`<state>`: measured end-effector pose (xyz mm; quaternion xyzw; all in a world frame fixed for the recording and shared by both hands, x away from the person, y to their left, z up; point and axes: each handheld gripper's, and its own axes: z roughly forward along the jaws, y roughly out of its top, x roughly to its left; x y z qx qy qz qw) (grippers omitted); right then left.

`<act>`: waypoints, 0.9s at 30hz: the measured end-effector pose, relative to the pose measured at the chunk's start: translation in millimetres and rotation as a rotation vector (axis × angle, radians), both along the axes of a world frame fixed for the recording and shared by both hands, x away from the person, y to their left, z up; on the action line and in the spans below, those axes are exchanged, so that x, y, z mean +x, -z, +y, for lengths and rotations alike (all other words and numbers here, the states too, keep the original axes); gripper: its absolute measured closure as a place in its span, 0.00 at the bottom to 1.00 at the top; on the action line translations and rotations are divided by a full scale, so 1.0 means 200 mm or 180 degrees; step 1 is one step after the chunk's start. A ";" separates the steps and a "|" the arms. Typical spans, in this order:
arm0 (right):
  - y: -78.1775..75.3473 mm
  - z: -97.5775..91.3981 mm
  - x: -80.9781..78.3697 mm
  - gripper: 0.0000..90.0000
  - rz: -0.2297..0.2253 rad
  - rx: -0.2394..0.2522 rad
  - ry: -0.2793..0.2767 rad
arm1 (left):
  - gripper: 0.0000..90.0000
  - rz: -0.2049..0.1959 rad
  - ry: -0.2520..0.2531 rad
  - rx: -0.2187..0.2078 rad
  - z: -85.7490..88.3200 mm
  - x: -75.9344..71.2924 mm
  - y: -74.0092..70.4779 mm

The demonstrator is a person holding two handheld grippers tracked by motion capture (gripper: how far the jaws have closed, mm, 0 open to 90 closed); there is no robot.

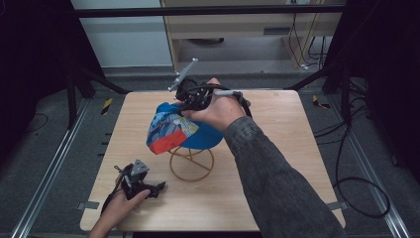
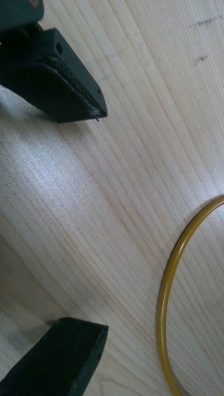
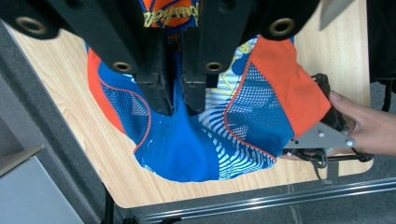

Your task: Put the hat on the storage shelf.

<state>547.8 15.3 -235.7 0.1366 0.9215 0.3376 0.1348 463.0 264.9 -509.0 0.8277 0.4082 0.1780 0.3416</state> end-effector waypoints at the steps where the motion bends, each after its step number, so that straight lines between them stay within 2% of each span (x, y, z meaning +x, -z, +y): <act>1: 0.00 0.00 0.00 0.86 0.0003 0.0004 0.0001 | 0.00 0.0000 -0.0001 0.0001 0.00 0.00 0.00; 11: -0.02 -0.02 -0.03 0.71 -0.0021 0.0086 0.0031 | 0.00 0.0001 -0.0001 0.0000 0.00 0.00 0.00; 15: -0.02 -0.05 -0.04 0.68 0.0005 0.0111 0.0070 | 0.00 0.0000 -0.0002 0.0002 0.00 0.00 0.00; 22: -0.03 -0.12 -0.05 0.66 0.0005 0.0209 0.0129 | 0.00 0.0001 -0.0001 0.0003 0.00 0.00 0.00; 27: -0.04 -0.22 -0.08 0.64 -0.0013 0.0319 0.0189 | 0.00 0.0002 -0.0003 0.0009 0.00 0.00 0.00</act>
